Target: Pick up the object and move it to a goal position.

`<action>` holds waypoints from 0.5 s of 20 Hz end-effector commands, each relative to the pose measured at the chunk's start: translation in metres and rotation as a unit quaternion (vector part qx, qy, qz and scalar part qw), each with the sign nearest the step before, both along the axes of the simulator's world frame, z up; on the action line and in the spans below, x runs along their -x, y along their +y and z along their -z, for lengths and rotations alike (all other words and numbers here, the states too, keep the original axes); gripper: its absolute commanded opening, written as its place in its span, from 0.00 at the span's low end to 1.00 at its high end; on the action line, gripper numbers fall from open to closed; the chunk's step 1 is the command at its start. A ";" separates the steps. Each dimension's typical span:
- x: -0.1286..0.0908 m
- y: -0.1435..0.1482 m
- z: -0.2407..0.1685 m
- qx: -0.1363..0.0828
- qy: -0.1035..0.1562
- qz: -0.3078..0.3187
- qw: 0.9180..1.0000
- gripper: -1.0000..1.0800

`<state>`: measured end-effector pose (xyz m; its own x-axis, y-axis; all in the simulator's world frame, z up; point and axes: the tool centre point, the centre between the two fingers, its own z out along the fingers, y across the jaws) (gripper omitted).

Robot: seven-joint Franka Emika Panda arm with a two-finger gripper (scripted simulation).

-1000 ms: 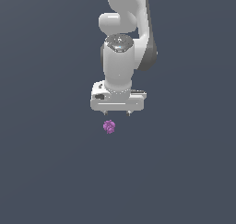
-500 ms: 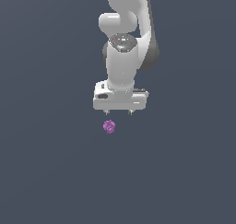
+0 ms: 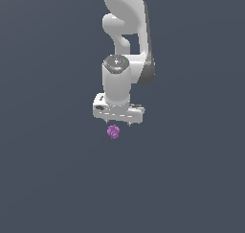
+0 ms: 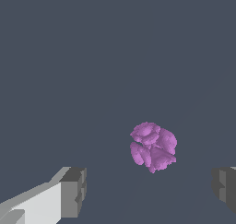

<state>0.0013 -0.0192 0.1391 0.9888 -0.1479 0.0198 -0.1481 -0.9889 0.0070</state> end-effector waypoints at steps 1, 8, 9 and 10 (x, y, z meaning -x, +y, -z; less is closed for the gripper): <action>0.003 -0.009 0.018 -0.003 0.003 0.033 0.999 0.96; 0.010 -0.023 0.046 -0.006 0.008 0.087 0.996 0.96; 0.011 -0.024 0.047 -0.006 0.009 0.090 0.996 0.96; 0.011 -0.025 0.048 -0.006 0.009 0.092 0.996 0.96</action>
<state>-0.0094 -0.0428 0.0932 0.9485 -0.3169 -0.0001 -0.3169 -0.9485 0.0006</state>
